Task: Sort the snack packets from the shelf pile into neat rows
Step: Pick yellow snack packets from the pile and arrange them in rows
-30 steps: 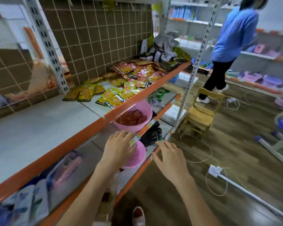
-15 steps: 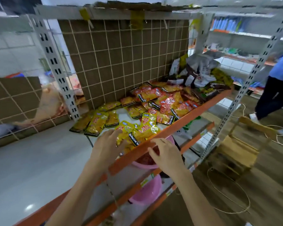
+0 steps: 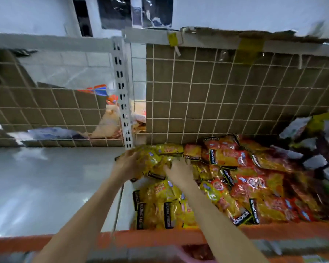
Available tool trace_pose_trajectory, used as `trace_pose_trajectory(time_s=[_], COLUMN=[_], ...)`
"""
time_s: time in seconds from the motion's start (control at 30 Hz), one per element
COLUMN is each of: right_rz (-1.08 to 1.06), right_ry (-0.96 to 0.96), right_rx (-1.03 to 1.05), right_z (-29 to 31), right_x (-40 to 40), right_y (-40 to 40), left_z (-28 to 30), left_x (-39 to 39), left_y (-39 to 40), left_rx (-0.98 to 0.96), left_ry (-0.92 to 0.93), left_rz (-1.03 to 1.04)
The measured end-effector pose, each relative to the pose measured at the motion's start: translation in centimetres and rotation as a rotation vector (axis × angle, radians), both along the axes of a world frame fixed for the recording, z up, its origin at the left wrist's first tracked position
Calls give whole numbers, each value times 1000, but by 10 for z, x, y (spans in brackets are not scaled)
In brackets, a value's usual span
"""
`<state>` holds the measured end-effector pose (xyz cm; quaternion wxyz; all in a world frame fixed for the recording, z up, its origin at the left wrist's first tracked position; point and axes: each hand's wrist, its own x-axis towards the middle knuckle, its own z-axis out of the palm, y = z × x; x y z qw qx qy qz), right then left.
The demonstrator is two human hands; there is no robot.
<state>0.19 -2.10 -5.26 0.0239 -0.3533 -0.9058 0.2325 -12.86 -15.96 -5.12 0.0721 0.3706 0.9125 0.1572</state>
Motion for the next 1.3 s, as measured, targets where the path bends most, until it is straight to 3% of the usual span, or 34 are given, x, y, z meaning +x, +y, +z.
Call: trace_pose_trajectory(time_s=[0.2,0.47,0.67,0.83,0.93,1.13,1.3], right_rz=[73,-13,-8,41,42,-20,-34], right_ry=[-25,-37,-91,-65,52,288,432], right_rx=[16,-231,-241,-274,-425,-611,-689], right_z=[-13,-9,-8,-1,1,4,8], right_x=[-13,-24,-30,-18,-8,19,40], right_y=[11,22,27,35,39,46,54], left_z=[-40,-6,-1,5,7,-3,-1], left_x=[-2,30,38,47,50,58,71], left_y=[11,27,32,35,36,38,39], left_rx=[8,-48,-25,117,197,618,817], left_ry=[46,-16,-15,-75,-179,-601,-653], left_rz=[123,321,310,306,324,328,339])
